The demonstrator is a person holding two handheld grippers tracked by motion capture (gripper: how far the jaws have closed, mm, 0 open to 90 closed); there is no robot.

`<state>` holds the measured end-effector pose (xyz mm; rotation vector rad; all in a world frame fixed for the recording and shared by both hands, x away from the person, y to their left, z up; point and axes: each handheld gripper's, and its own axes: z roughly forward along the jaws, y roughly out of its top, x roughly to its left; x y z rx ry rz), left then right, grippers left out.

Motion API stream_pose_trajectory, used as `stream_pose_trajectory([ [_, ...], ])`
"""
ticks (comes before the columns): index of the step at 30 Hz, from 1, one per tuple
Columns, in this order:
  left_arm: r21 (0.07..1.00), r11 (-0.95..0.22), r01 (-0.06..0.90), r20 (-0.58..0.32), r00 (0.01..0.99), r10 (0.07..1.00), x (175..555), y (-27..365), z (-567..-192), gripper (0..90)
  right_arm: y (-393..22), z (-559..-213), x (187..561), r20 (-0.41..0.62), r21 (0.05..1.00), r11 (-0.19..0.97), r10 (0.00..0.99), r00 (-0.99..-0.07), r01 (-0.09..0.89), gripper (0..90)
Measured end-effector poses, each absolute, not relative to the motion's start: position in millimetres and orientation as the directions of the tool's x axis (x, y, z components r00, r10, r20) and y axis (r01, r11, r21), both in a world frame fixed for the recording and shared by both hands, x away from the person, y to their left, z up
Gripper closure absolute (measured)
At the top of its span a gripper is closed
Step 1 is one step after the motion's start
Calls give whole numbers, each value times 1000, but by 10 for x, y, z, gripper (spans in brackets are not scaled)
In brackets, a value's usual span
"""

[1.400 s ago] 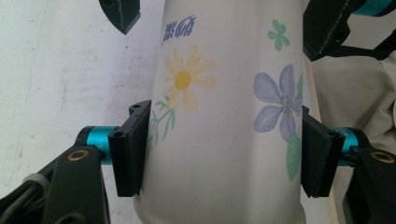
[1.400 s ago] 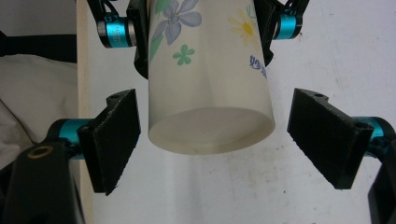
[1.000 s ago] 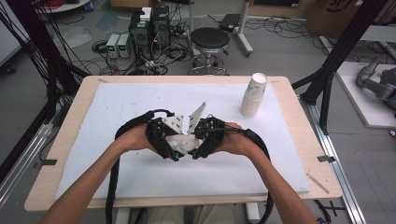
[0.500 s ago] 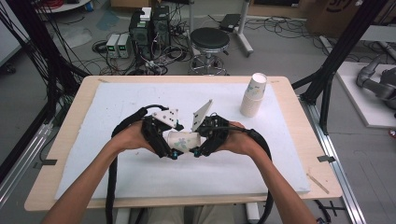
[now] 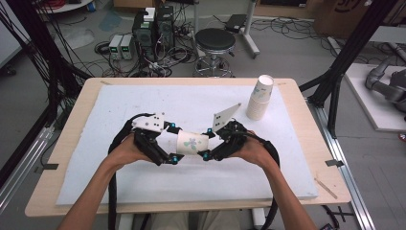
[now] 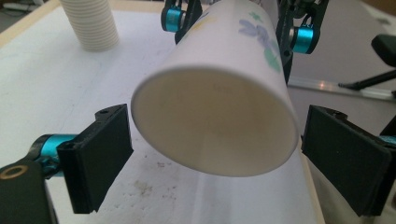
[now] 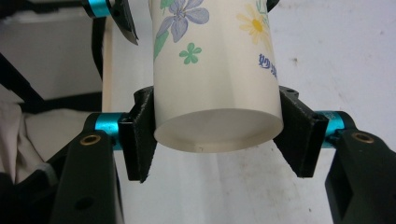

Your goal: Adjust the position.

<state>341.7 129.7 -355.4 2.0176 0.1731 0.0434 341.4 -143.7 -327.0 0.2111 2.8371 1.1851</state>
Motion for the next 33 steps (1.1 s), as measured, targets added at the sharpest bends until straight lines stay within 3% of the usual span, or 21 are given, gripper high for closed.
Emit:
stream_pose_trajectory([
  [14,972,-202,119,-81,979,186,3340,1461,-3727,71,-1520,-3452,3386,32,862,494,168,-985,112,375],
  [25,983,-120,136,-115,979,171,3340,1434,-3774,66,-1552,-3609,3386,55,930,352,156,-986,108,375],
  [33,985,-90,150,-134,977,165,3371,1397,-3790,67,-1522,-3661,3389,61,939,328,147,-987,106,376],
])
